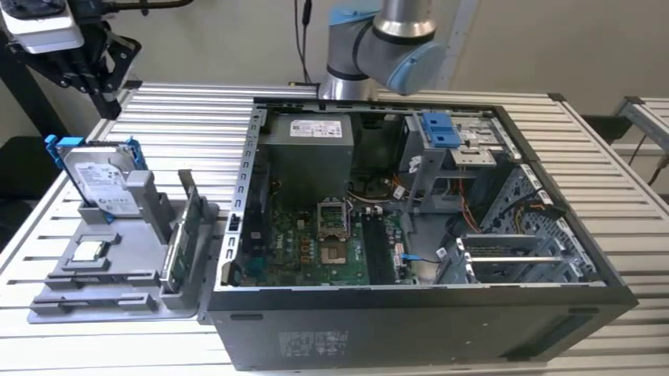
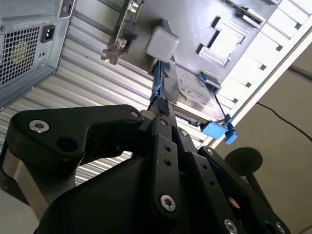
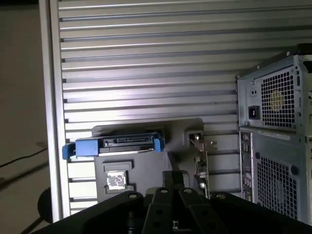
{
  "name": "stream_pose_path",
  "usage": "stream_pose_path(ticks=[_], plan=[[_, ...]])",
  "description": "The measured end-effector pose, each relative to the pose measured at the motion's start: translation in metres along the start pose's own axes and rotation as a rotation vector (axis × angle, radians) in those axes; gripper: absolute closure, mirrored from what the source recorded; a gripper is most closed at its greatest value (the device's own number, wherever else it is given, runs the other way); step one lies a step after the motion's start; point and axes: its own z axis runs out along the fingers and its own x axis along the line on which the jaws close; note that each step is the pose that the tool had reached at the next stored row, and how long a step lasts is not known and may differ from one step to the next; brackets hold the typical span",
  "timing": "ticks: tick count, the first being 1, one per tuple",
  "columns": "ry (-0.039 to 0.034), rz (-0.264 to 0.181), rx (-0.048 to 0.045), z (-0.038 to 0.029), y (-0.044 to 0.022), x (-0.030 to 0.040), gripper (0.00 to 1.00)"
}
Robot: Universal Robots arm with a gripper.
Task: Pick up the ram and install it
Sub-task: 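Reach for the ram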
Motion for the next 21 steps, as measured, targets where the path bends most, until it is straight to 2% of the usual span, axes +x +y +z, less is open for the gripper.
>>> stream_pose_path(ticks=[6, 12, 14, 21], plan=[[0.0000, 0.000, 0.0001, -0.0006, -0.0018, 0.0234, 0.89], [0.0001, 0.000, 0.0001, -0.0010, -0.0031, 0.0405, 0.89], [0.0000, 0.000, 0.0000, -0.0010, -0.0033, 0.0426, 0.89], [0.0001, 0.000, 0.0001, -0.0010, -0.0033, 0.0427, 0.89]])
